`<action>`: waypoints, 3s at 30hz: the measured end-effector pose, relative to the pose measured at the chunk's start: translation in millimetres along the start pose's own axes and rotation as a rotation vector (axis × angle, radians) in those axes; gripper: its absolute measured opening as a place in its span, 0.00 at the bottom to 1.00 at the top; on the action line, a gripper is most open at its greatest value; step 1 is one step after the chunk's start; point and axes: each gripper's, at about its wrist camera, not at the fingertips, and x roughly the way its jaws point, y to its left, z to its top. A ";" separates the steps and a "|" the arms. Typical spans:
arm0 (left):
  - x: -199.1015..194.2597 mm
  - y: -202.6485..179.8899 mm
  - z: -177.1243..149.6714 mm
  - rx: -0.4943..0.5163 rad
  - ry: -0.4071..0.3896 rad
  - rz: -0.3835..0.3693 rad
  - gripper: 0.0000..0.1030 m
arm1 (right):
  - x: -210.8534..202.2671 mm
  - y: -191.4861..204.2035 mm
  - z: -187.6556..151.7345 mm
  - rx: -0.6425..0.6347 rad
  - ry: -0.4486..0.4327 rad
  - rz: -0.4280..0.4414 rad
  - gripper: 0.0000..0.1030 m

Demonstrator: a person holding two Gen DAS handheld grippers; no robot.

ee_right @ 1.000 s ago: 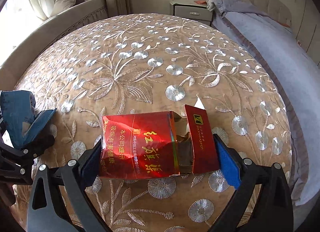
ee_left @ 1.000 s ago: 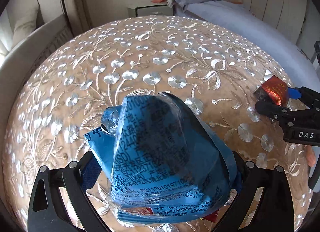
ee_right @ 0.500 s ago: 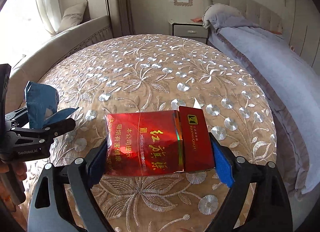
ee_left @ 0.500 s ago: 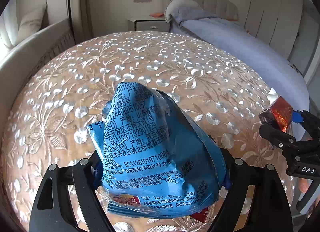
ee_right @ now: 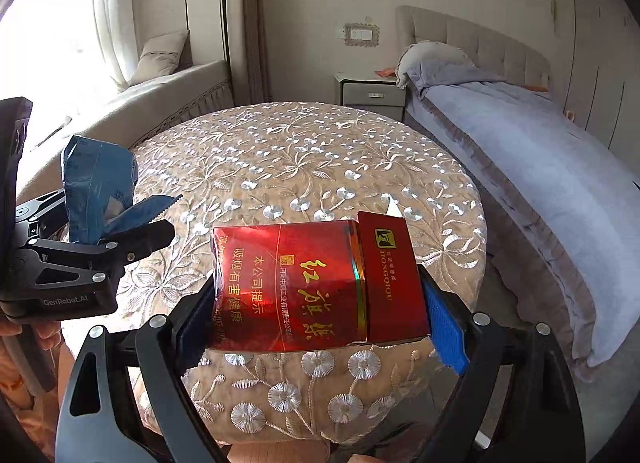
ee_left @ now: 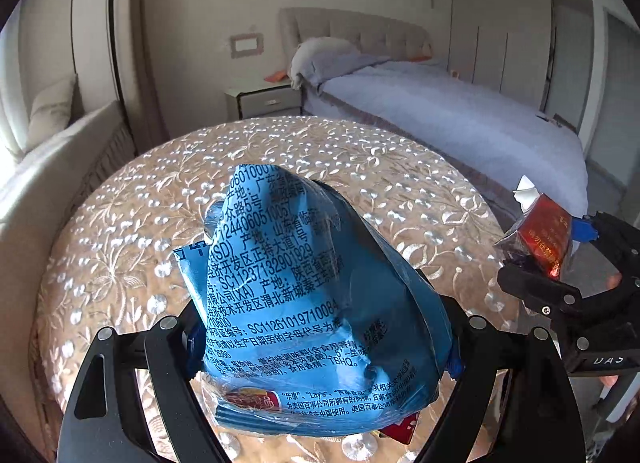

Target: Collect trash

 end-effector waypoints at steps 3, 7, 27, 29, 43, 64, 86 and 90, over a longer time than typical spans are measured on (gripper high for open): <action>-15.1 -16.5 -4.7 0.038 -0.022 -0.006 0.80 | -19.5 -2.3 -8.5 0.006 -0.026 -0.020 0.86; -28.6 -40.6 -12.9 0.080 -0.035 -0.041 0.80 | -44.1 -9.9 -22.2 0.021 -0.044 -0.042 0.86; -6.9 -203.6 -67.9 0.392 0.059 -0.268 0.80 | -125.5 -89.1 -131.3 0.203 0.011 -0.259 0.86; 2.8 -219.5 -75.1 0.425 0.085 -0.282 0.80 | -128.8 -97.1 -142.2 0.216 0.029 -0.282 0.86; 84.1 -307.5 -135.4 0.623 0.325 -0.397 0.80 | -113.6 -146.1 -232.8 0.233 0.234 -0.378 0.86; 183.9 -383.2 -223.6 0.881 0.703 -0.465 0.95 | -33.6 -209.3 -330.6 0.258 0.583 -0.306 0.96; 88.1 -315.3 -122.5 0.595 0.324 -0.366 0.95 | -85.3 -166.9 -259.5 0.235 0.308 -0.426 0.96; 65.3 -275.4 -93.2 0.442 0.241 -0.305 0.95 | -100.5 -149.4 -228.2 0.216 0.203 -0.513 0.96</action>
